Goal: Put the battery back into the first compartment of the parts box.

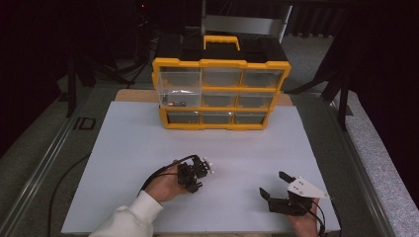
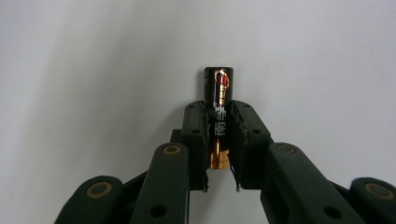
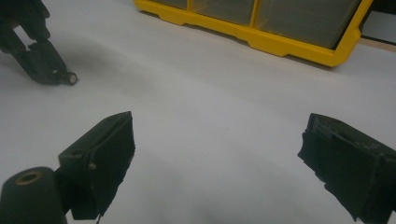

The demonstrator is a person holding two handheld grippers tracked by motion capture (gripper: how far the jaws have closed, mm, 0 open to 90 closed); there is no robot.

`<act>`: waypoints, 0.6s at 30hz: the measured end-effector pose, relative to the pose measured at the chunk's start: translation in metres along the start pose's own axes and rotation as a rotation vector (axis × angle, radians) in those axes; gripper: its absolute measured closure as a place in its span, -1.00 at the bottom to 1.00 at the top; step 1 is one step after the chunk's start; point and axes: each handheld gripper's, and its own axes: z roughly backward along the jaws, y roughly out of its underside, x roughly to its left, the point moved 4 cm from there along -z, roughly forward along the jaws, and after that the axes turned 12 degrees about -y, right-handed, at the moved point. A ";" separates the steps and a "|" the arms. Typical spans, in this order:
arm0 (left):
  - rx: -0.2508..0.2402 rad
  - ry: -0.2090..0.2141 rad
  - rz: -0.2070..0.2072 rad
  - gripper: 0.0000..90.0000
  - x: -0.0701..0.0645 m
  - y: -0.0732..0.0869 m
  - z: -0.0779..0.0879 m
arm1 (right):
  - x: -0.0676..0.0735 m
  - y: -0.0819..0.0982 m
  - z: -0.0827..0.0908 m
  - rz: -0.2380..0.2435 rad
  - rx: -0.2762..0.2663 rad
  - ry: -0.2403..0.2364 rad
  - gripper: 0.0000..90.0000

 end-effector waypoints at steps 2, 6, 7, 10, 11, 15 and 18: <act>-0.003 -0.003 0.030 0.73 0.008 0.009 0.002 | 0.000 0.000 0.000 -0.002 0.000 0.001 -0.79; -0.001 -0.020 0.082 0.73 0.022 0.023 0.007 | 0.000 0.000 0.000 -0.002 0.002 0.000 -0.79; -0.002 -0.034 0.115 0.73 0.034 0.034 0.010 | 0.000 0.000 0.000 -0.002 0.002 0.000 -0.79; -0.009 -0.052 0.179 0.73 0.050 0.048 0.014 | 0.000 0.000 -0.001 -0.004 0.002 0.000 -0.79; -0.009 -0.063 0.197 0.73 0.056 0.052 0.015 | 0.001 0.000 -0.001 -0.003 0.002 0.000 -0.79; -0.010 -0.086 0.254 0.73 0.072 0.066 0.018 | 0.000 0.000 0.000 -0.002 0.000 0.002 -0.79; -0.001 -0.116 0.321 0.73 0.094 0.083 0.022 | 0.000 0.000 0.000 -0.005 0.001 0.002 -0.79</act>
